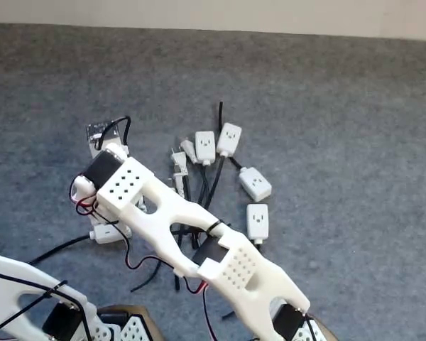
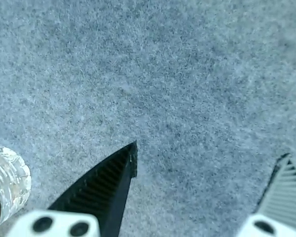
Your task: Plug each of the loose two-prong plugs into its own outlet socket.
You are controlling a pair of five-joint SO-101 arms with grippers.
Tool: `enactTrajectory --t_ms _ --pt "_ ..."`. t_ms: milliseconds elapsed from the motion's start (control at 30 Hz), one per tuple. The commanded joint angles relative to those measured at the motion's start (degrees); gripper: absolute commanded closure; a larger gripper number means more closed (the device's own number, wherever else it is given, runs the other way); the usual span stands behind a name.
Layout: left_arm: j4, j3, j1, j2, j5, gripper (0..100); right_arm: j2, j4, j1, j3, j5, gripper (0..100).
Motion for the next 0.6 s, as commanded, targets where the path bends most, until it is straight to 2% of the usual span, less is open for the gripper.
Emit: enactTrajectory --t_ms 0,167,300,567 --pt "0.53 -2.68 0.4 -1.19 -0.35 60 3.3 -0.13 1.19 -2.42 0.53 99.4" --pt "1.85 -3.12 0.4 -3.47 -0.26 60 6.46 0.04 1.1 -2.51 1.05 98.9" --pt "2.02 0.04 1.63 -8.84 -0.09 60 6.37 1.63 1.01 -4.09 7.65 96.7" --pt "2.02 30.29 10.33 -29.41 0.0 60 6.29 3.12 1.27 -7.87 20.04 64.7"
